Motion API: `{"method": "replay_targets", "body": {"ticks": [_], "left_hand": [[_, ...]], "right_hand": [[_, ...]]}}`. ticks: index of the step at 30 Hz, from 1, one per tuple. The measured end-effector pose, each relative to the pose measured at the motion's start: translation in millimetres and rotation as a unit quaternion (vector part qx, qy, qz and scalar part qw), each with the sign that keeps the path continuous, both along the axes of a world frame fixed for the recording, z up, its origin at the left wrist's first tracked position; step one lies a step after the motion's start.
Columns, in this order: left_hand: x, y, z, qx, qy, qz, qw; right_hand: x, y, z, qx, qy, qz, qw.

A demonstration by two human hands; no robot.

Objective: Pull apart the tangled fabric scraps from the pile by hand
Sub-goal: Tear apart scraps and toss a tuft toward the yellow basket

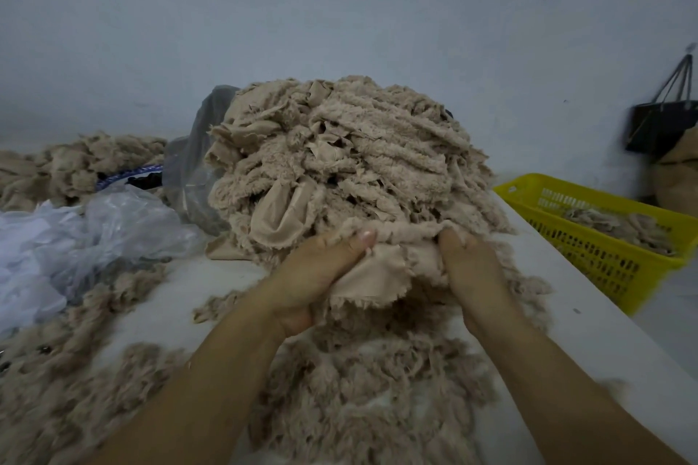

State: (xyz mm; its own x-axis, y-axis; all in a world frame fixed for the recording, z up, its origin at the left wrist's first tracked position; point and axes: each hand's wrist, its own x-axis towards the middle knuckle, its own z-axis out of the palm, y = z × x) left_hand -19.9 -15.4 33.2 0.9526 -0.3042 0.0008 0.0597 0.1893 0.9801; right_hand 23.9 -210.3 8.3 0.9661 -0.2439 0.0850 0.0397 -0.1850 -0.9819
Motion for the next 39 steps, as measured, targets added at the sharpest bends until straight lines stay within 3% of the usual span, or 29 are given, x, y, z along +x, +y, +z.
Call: {"method": "replay_targets", "body": {"ticks": [3, 7, 15, 19, 23, 29, 32, 35, 37, 39], "left_hand": [[-2, -3, 1, -0.044, 0.015, -0.002, 0.999], [-9, -8, 1, -0.023, 0.007, -0.032, 0.999], [-15, -14, 0, 0.055, -0.013, -0.048, 0.997], [-13, -15, -1, 0.054, -0.005, -0.046, 0.997], [-4, -10, 3, -0.041, 0.038, 0.045, 0.997], [7, -10, -15, 0.130, -0.013, 0.160, 0.978], [13, -4, -18, 0.098, 0.003, 0.174, 0.980], [13, -4, -17, 0.105, -0.005, 0.155, 0.982], [14, -8, -19, 0.113, -0.009, 0.153, 0.982], [14, -11, -20, 0.117, -0.011, 0.172, 0.978]], "right_hand": [[6, 0, -4, -0.087, -0.004, -0.026, 0.996], [11, -2, -10, -0.177, 0.003, -0.029, 0.984], [19, -7, -23, -0.245, 0.035, -0.036, 0.968], [19, -8, -24, -0.242, 0.031, -0.037, 0.969], [14, -15, -26, -0.179, 0.015, -0.013, 0.984], [11, -12, -23, -0.150, -0.100, -0.003, 0.984], [2, -1, -17, -0.152, -0.164, 0.063, 0.973], [-3, 10, -19, -0.213, -0.159, 0.183, 0.946], [-3, 16, -21, -0.286, -0.171, 0.206, 0.920], [-4, 22, -22, -0.299, -0.174, 0.211, 0.914]]}}
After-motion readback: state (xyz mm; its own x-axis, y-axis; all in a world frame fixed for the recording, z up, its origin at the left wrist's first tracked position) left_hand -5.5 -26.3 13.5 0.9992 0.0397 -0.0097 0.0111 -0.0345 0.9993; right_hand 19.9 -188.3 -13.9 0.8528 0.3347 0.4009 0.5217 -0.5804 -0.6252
